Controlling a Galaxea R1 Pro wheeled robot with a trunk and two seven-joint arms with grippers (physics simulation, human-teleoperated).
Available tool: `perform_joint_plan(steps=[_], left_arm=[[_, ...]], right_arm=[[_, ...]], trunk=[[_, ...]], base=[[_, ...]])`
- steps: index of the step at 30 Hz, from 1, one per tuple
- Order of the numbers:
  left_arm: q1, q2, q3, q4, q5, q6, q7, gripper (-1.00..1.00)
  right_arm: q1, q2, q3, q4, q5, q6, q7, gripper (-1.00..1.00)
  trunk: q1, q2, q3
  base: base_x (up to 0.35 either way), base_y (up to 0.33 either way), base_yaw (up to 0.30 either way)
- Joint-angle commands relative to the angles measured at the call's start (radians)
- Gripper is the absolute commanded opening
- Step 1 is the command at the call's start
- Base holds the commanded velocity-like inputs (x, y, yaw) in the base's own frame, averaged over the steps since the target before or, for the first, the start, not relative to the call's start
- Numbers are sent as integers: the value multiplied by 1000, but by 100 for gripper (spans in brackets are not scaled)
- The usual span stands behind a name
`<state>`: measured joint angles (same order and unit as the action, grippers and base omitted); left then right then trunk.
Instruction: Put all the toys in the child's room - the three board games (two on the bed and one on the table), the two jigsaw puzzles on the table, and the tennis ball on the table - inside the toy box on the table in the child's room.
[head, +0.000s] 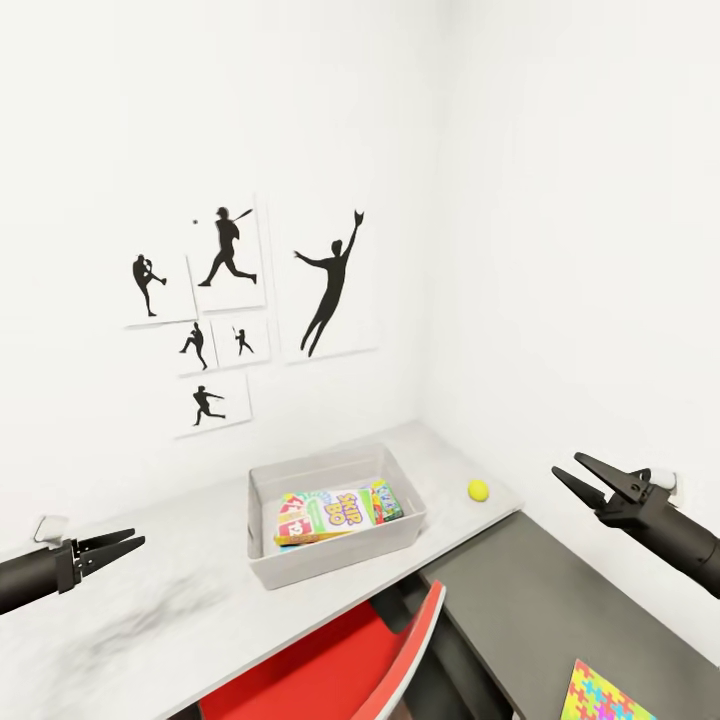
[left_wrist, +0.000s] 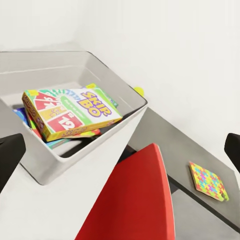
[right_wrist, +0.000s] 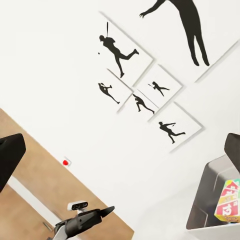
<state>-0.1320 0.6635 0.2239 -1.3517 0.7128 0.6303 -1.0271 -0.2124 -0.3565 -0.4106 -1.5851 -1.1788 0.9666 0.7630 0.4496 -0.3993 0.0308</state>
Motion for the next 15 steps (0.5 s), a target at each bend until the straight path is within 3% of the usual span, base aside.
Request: perform_joint_plan(steps=[1, 15], left_arm=[[0, 0, 0, 0, 5, 8, -1, 100], [0, 0, 2, 0, 5, 8, -24, 100]], right_arm=[[-1, 0, -1, 0, 2, 4, 4, 100], [0, 0, -1, 0, 1, 4, 4, 100]], trunk=[[0, -1, 0], [0, -1, 13]], base=[[0, -13, -97], [-92, 11, -199]])
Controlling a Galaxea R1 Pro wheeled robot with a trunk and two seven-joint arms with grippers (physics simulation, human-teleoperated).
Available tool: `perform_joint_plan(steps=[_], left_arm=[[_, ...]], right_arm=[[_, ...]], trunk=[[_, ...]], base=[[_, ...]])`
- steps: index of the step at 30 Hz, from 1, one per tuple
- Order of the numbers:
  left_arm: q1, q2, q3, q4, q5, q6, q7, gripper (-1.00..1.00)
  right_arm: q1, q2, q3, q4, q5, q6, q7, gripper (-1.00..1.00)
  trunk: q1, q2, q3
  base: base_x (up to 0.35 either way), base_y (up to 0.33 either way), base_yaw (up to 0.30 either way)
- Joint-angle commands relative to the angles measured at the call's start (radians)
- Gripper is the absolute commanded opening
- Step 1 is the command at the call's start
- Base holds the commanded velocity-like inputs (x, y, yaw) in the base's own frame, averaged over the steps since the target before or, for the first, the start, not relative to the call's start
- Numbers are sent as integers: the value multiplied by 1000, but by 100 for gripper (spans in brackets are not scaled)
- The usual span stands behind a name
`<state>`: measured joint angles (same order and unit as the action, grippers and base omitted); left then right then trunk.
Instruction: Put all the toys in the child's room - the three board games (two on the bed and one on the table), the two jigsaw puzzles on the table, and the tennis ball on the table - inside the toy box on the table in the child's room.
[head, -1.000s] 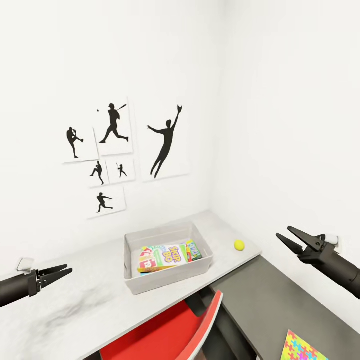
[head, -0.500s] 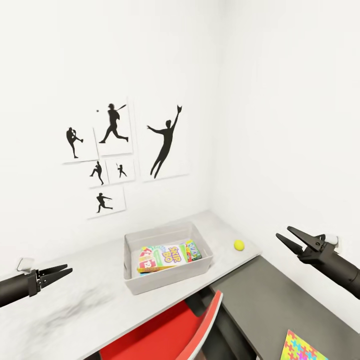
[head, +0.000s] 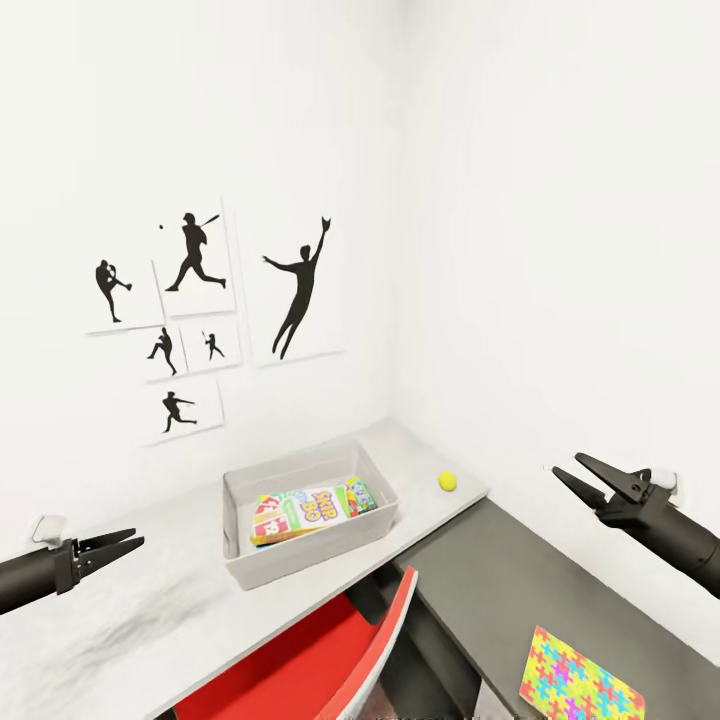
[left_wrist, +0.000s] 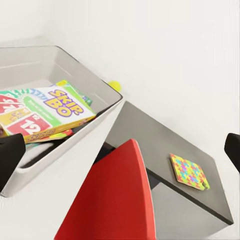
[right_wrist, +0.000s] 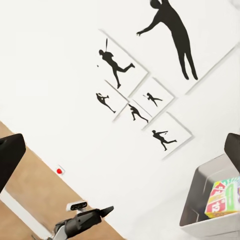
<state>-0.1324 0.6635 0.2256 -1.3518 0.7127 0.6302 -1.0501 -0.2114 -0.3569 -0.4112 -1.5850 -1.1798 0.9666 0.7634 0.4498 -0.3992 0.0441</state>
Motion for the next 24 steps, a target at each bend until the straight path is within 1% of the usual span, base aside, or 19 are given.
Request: perform_joint_plan(steps=[1, 6, 14, 22, 24], left_arm=[[0, 0, 0, 0, 5, 8, -1, 100], [0, 0, 0, 0, 5, 8, -3, 100], [0, 1, 1, 0, 5, 8, -4, 100], [0, 0, 0, 0, 5, 8, -4, 100], [0, 0, 8, -1, 6, 8, -8, 100]], right_arm=[[-1, 0, -1, 0, 2, 4, 3, 100], [-1, 0, 0, 0, 2, 4, 4, 100], [-1, 1, 0, 0, 2, 5, 3, 100], [0, 1, 0, 0, 2, 4, 3, 100], [-1, 1, 0, 0, 2, 4, 3, 100]], trunk=[[0, -1, 1], [0, -1, 6], [0, -1, 14], [0, -1, 21], [0, -1, 23]], base=[[-114, 123, -226], [-111, 114, -230], [-104, 29, -239], [-26, 3, -243], [-5, 1, -243]])
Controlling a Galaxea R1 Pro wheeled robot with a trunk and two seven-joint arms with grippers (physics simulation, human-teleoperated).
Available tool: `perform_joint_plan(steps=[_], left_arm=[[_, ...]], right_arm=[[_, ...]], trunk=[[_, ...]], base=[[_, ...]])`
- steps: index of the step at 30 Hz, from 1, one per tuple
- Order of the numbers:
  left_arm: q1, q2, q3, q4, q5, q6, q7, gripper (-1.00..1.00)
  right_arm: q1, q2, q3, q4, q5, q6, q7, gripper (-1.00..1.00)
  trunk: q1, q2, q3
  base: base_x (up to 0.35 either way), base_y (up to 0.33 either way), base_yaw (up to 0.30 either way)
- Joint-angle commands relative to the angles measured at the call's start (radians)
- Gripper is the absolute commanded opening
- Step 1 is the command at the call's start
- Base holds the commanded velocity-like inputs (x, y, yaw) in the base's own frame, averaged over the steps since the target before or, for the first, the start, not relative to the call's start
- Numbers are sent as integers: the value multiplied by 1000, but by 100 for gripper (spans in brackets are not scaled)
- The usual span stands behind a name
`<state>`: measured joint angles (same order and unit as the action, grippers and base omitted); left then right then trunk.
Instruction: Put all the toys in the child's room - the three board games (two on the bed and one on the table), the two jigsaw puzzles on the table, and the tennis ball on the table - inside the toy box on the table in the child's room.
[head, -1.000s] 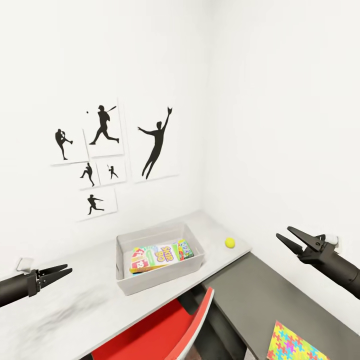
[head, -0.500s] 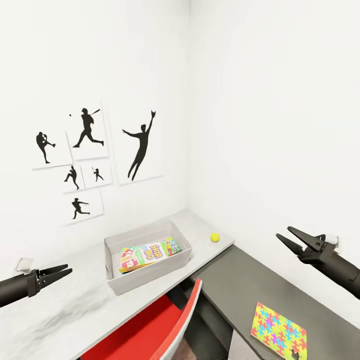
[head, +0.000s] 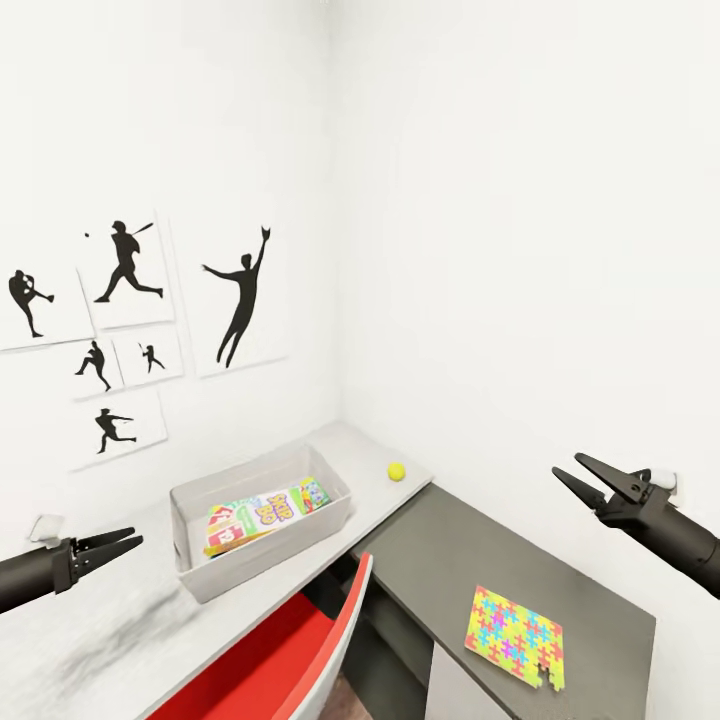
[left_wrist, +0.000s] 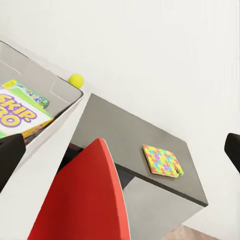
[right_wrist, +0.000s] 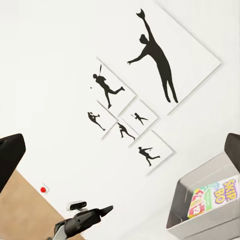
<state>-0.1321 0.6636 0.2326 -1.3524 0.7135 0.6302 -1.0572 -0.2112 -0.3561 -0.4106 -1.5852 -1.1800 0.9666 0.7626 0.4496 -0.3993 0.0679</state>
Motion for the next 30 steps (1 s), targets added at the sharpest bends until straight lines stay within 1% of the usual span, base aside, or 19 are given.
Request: perform_joint_plan(steps=[1, 4, 5, 6, 9, 10, 11, 13, 15, 16, 18, 20, 22, 25, 26, 29, 30], left_arm=[[0, 0, 7, -2, 6, 8, -6, 100], [1, 0, 40, -24, 9, 11, -46, 100], [3, -1, 65, -45, 10, 15, -95, 100], [4, -2, 75, -56, 10, 19, -124, 100], [5, -6, 94, -84, 9, 29, -208, 100], [5, -10, 102, -95, 7, 33, -249, 100], [5, -13, 105, -99, 7, 35, -262, 100], [3, -19, 109, -107, 7, 46, -278, 100], [1, -24, 111, -115, 8, 77, -281, 100], [-2, -28, 114, -120, 10, 128, -275, 100], [-4, -33, 115, -123, 11, 185, -263, 100], [-5, -45, 116, -124, 11, 231, -249, 100], [-6, -70, 115, -125, 11, 256, -235, 100], [-12, -131, 112, -128, 11, 273, -212, 100], [-26, -173, 110, -130, 8, 280, -194, 100], [-65, -219, 107, -127, 2, 288, -158, 100], [-90, -241, 100, -125, -3, 293, -124, 100]], right_arm=[[-1, 0, -1, 1, 2, 4, 4, 100], [-1, 0, -1, 1, 2, 4, 4, 100], [-1, -1, -1, 1, 2, 5, 4, 100], [-1, -1, -1, 1, 2, 5, 4, 100], [-1, -1, -2, 1, 2, 6, 4, 100], [-1, -1, -2, 1, 2, 6, 4, 100], [-1, -1, -2, 1, 2, 5, 4, 100], [-1, -1, -2, 1, 2, 6, 4, 100], [-1, -1, -2, 1, 2, 5, 4, 100], [-1, -1, -2, 1, 2, 5, 4, 100], [-2, -1, -1, 1, 2, 5, 4, 100], [-1, 0, -1, 1, 2, 5, 3, 100], [-2, 0, -1, 1, 2, 4, 2, 100], [-2, 0, 0, 1, 3, 4, 1, 100], [-2, 0, 0, 1, 3, 3, 1, 100], [-1, 0, 1, 1, 3, 3, 0, 100], [-1, 0, 0, 1, 3, 3, 1, 100]], trunk=[[0, -1, 1], [0, -1, 4], [0, -1, 4], [0, -1, 5], [0, -1, 8], [0, -1, 9], [0, -1, 10], [0, -1, 12], [0, -1, 14], [0, -1, 15], [0, -1, 17], [0, -1, 19], [0, -1, 21], [0, -1, 24], [0, -1, 25], [0, -1, 28], [0, -1, 29]], base=[[-3, 0, -243], [-2, 0, -243], [-1, 0, -243], [-1, 0, -243], [0, 0, -243], [0, 0, -243], [0, 0, -243], [0, 0, -243], [0, 0, -243], [0, 0, -243], [0, 0, -243], [0, 0, -243], [0, 0, -243], [0, 0, -243], [0, 0, -243], [0, 0, -243], [0, 0, -243]])
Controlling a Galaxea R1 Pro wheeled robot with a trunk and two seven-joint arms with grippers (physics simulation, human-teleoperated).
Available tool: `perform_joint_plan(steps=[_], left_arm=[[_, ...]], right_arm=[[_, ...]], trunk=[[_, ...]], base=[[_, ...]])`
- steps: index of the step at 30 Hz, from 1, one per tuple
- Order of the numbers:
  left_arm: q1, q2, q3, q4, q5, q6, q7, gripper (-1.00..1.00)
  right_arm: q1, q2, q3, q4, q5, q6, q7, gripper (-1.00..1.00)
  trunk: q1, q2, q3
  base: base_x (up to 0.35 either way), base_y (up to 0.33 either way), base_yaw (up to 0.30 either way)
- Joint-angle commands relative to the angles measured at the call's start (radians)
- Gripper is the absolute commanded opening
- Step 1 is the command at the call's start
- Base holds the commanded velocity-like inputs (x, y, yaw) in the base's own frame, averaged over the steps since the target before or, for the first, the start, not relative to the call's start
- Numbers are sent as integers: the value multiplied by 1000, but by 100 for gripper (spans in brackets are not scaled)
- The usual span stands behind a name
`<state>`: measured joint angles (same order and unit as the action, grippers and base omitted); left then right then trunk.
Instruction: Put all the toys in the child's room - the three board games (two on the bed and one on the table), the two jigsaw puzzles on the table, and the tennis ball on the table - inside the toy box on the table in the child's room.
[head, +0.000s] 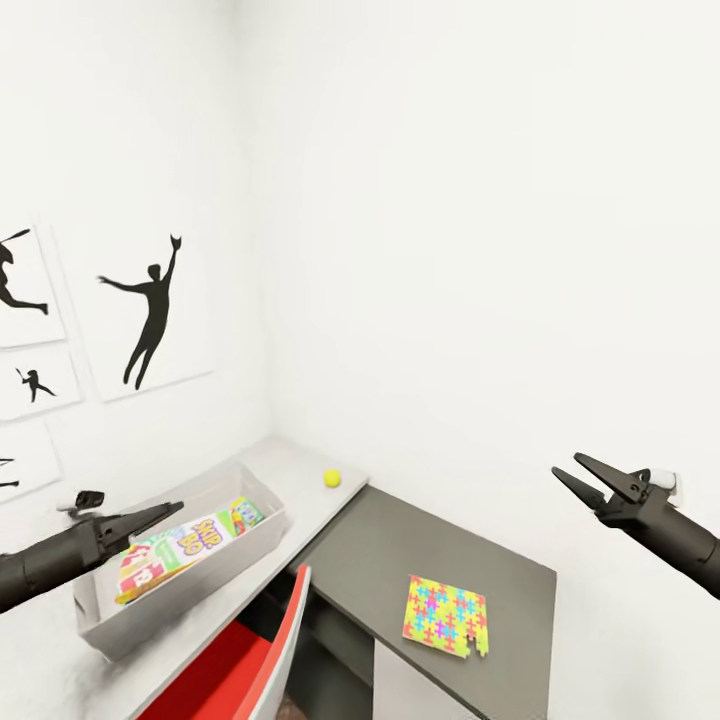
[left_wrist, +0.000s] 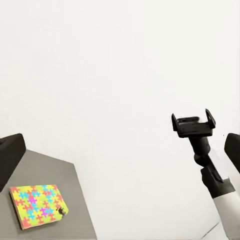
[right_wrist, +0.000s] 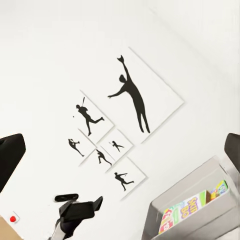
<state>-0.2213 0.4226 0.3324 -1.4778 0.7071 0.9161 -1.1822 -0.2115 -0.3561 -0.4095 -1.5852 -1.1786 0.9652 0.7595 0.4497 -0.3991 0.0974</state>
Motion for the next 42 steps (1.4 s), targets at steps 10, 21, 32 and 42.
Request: perform_joint_plan(steps=[10, 21, 32, 42], left_arm=[[-53, -62, -97, 0, -12, 24, 175, 100], [-58, -65, -107, 1, -14, 13, 189, 100], [-58, -63, -108, 0, -14, 11, 188, 100], [-58, -63, -109, 1, -14, 10, 189, 100]], right_arm=[[-1, 0, -2, 12, 2, 4, 6, 100], [-1, -1, -3, 17, 2, 4, 7, 100], [-2, -1, -7, 30, 6, 4, 7, 100], [-1, -1, -7, 33, 7, 4, 7, 100]], trunk=[[0, -1, 9], [0, -1, 20], [0, -1, 31], [0, -1, 41]], base=[[0, 0, -241], [0, 0, -235], [0, 0, -233], [0, 0, -233]])
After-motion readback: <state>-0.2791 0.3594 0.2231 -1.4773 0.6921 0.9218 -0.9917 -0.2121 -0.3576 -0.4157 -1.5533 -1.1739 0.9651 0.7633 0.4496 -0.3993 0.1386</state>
